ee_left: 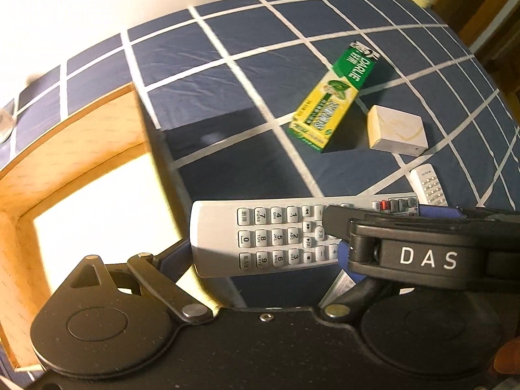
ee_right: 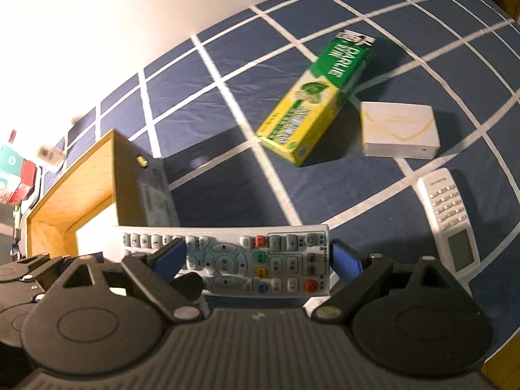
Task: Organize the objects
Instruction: 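Lift the TV remote with both tools and carry it over the box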
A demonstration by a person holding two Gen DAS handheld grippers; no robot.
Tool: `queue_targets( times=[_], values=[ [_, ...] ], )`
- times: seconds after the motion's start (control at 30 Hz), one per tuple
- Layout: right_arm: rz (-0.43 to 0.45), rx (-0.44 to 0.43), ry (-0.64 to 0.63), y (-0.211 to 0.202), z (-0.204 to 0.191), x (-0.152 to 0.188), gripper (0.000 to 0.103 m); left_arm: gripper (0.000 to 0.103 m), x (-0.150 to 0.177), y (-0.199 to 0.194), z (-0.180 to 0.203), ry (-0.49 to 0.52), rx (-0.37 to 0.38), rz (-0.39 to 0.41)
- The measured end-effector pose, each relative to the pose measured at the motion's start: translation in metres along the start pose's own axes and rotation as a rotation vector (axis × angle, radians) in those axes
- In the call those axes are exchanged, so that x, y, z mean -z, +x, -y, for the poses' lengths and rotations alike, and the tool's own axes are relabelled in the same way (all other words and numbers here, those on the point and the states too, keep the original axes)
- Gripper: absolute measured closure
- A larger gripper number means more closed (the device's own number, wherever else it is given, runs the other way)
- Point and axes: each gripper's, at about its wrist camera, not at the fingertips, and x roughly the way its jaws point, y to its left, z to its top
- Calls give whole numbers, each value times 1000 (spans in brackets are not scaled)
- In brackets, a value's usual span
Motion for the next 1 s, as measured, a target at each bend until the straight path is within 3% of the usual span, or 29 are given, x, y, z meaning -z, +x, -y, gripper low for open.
queue_targets(
  times=[0.6, 1.0],
  values=[
    [-17, -55, -215, 15, -123, 22, 10, 9, 44, -40, -110, -208, -52, 68],
    [-61, -91, -360, 46, -204, 24, 10, 9, 61, -44, -184, -358, -85, 86]
  ],
)
